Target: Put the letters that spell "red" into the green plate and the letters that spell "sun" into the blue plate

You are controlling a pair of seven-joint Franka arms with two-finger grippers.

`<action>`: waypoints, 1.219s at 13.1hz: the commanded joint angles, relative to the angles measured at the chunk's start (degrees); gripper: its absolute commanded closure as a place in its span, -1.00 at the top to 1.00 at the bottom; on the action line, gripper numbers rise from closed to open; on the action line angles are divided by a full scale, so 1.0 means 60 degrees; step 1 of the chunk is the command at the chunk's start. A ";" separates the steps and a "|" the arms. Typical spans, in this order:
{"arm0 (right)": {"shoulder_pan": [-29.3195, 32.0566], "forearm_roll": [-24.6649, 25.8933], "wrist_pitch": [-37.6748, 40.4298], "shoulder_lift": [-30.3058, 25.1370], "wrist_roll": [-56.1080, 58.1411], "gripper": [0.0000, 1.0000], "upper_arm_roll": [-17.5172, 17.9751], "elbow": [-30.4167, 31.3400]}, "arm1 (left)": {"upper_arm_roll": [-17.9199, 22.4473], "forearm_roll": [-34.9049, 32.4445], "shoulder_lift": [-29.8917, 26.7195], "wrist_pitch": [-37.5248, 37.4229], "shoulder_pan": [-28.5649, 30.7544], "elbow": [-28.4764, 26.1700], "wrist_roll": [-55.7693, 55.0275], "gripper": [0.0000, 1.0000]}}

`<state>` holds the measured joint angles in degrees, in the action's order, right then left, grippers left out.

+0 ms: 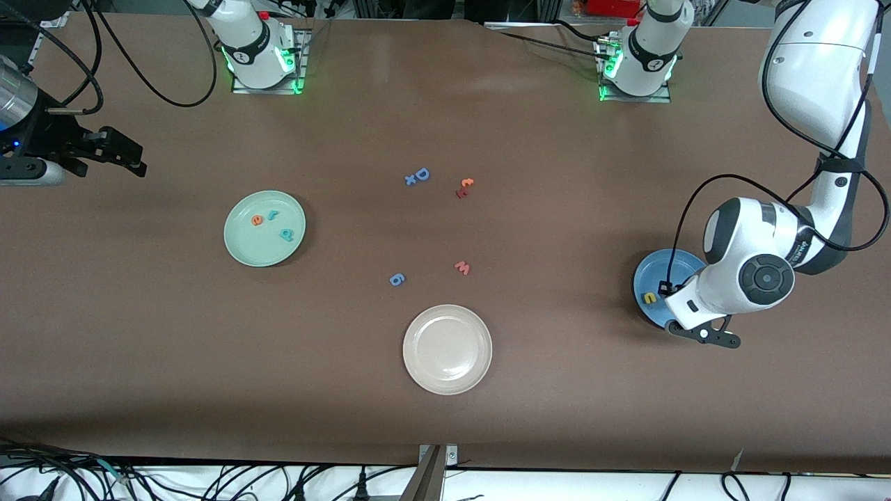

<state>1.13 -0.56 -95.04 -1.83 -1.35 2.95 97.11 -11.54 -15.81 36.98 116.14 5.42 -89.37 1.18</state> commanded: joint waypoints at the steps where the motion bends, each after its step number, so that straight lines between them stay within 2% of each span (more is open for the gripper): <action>1: 0.0133 -0.0126 0.0034 -0.0061 0.0122 1.00 0.0123 0.0016 | -0.0055 -0.0179 -0.0172 -0.0005 0.0006 -0.0046 0.0023 0.98; 4: 0.0133 -0.0126 0.0034 -0.0076 0.0122 1.00 0.0123 0.0016 | -0.0128 -0.0105 -0.0755 -0.0180 -0.0024 -0.0060 -0.0079 0.98; 8: 0.0133 -0.0126 0.0034 -0.0076 0.0122 1.00 0.0123 0.0016 | -0.0289 0.0714 -0.2380 -0.1365 -0.0083 -0.0046 -0.0138 0.99; 10: 0.0133 -0.0126 0.0034 -0.0076 0.0122 1.00 0.0123 0.0016 | -0.0347 0.0745 -0.3084 -0.1675 -0.0097 -0.0002 -0.0094 0.99; 13: 0.0133 -0.0126 0.0034 -0.0076 0.0122 1.00 0.0123 0.0016 | -0.0494 0.0745 -0.3584 -0.1835 -0.0068 0.0319 -0.0036 1.00; 16: 0.0133 -0.0141 0.0034 -0.0076 0.0122 1.00 0.0123 0.0016 | -0.0509 0.1152 -0.3805 -0.2873 -0.0009 0.1021 -0.0006 1.00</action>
<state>1.13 -0.56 -95.03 -1.84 -1.34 3.07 97.14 -14.56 -11.82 14.74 102.66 5.05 -85.94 0.51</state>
